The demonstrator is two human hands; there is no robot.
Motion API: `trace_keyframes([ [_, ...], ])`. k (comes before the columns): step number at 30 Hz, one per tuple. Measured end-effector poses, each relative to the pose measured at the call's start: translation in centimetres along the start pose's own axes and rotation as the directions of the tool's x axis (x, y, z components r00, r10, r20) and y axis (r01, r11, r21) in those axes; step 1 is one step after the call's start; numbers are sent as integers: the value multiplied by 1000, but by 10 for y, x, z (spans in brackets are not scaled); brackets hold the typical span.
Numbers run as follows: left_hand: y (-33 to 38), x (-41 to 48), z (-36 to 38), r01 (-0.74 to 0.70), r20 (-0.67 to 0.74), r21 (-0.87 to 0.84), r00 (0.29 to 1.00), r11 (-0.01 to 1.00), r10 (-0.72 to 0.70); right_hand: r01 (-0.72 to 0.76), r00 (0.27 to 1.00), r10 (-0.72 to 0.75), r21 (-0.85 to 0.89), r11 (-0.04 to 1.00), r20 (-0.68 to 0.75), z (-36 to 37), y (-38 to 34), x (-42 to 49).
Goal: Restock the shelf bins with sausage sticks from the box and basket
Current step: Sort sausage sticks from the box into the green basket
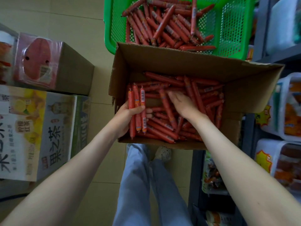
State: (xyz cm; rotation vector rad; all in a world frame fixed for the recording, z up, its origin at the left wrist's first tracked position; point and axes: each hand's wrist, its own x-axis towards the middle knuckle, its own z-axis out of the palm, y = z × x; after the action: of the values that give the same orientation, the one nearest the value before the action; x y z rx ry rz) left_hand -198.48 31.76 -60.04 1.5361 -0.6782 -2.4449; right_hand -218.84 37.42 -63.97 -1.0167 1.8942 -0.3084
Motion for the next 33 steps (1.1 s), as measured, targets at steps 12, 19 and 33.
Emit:
trace_keyframes([
  [12, 2, 7, -1, -11, -69, 18, 998, 1000, 12, 9, 999, -35, -644, 765, -28, 11, 9, 36],
  [19, -2, 4, -4, -3, -68, 0, 998, 1000, 3, 212, 969, -246, -567, 796, 17, 11, 9, 7],
  [33, -13, 3, -10, -88, -197, -2, 977, 996, 86, 147, 978, -67, -427, 892, 197, 40, -1, -1],
])
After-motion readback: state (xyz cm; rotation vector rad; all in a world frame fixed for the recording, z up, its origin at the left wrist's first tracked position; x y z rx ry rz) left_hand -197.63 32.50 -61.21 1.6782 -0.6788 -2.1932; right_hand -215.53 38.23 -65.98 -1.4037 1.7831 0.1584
